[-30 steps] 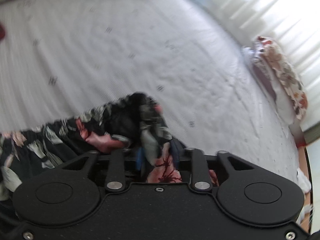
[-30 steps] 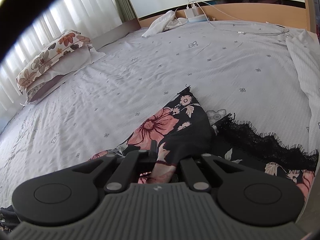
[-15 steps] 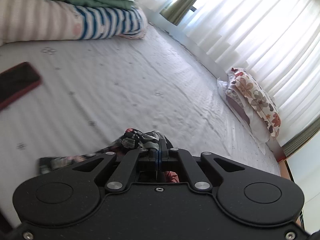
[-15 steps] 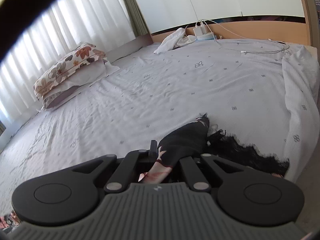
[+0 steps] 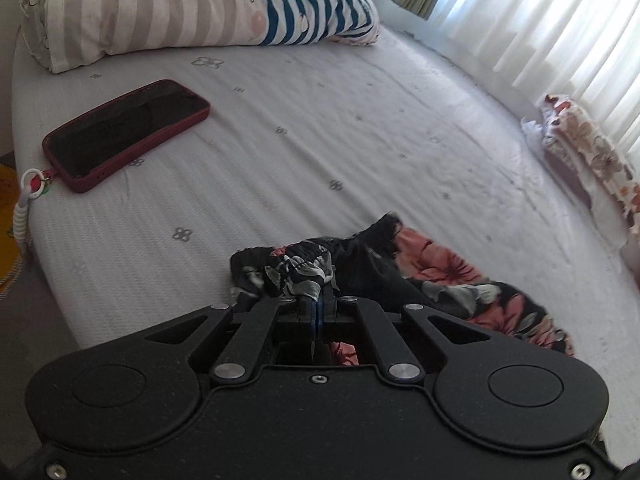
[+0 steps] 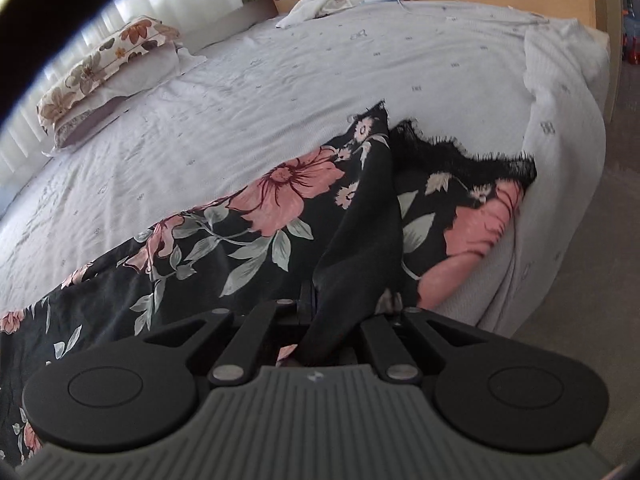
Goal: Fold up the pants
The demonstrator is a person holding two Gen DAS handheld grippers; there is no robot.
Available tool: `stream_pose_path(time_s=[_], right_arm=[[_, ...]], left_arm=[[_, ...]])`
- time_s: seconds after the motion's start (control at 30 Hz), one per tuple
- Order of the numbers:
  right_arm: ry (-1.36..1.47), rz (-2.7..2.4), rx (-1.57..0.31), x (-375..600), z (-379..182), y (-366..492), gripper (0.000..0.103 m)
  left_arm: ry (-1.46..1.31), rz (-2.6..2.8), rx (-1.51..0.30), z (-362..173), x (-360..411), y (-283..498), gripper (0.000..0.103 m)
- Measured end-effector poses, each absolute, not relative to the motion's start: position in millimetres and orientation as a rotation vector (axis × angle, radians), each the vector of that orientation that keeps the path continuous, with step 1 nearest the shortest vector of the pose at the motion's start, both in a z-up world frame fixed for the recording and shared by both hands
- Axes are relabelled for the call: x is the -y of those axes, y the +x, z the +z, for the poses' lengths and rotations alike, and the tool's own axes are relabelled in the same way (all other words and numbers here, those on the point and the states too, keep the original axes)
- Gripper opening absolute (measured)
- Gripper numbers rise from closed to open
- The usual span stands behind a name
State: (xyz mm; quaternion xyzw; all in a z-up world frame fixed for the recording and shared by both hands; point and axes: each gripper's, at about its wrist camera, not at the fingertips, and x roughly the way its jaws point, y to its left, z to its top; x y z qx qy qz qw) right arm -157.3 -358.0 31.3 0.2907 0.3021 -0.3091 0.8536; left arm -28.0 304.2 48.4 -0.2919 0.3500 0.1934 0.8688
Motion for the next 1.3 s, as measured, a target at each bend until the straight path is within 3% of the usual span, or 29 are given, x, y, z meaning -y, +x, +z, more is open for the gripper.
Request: stream_pose_path(time_s=[0.07,0.23,0.3,0.37,0.47,0.73,0.93,1.0,1.03,1.1,1.13,1.17,1.3], right_arm=[[0.640,-0.643,-0.610,363.1,30.3,-162.3,0.026],[0.732,-0.632,-0.552,389.4,27.3,-164.7,0.034],[0.767,-0.626,-0.527,397.7,24.0,-163.7,0.034],[0.807,-0.606,-0.500,404.3,20.8,-161.4,0.019],[0.768,-0.590,-0.452,408.0,29.7,-152.1,0.013],[0.600,-0.742,-0.328,412.7,64.3,-161.5,0.010],[0.547,-0.958,-0.446,431.7,56.2,-177.7,0.012],[0.531,-1.016,-0.506,435.0,48.1,-181.3,0.019],[0.517,-1.048,-0.527,436.1,46.1,-182.0,0.028],[0.466,-1.117,-0.548,435.8,46.2,-186.4,0.047],[0.466,-1.117,-0.548,435.8,46.2,-186.4,0.066],[0.456,-1.116,-0.541,435.7,49.2,-187.8,0.078],[0.405,-1.090,-0.498,428.6,71.5,-185.3,0.078]], left_arm=[[-0.606,0.420,-0.743,44.0,-303.8,-25.5,0.001],[-0.595,0.443,-0.761,36.3,-301.5,-20.7,0.001],[-0.572,0.450,-0.764,35.8,-297.3,-18.7,0.002],[-0.547,0.457,-0.768,35.5,-292.9,-17.2,0.002],[-0.542,0.466,-0.775,34.4,-291.5,-14.8,0.002],[-0.532,0.473,-0.780,33.0,-291.5,-12.6,0.002],[-0.524,0.470,-0.785,32.1,-292.2,-12.2,0.004],[-0.519,0.468,-0.785,32.7,-291.2,-12.3,0.006],[-0.521,0.465,-0.784,33.4,-291.2,-12.7,0.007],[-0.524,0.460,-0.781,35.4,-291.0,-13.7,0.011],[-0.528,0.455,-0.780,36.4,-291.3,-14.3,0.013],[-0.533,0.449,-0.777,38.2,-291.3,-15.3,0.018],[-0.547,0.441,-0.716,52.0,-288.9,-24.8,0.042]])
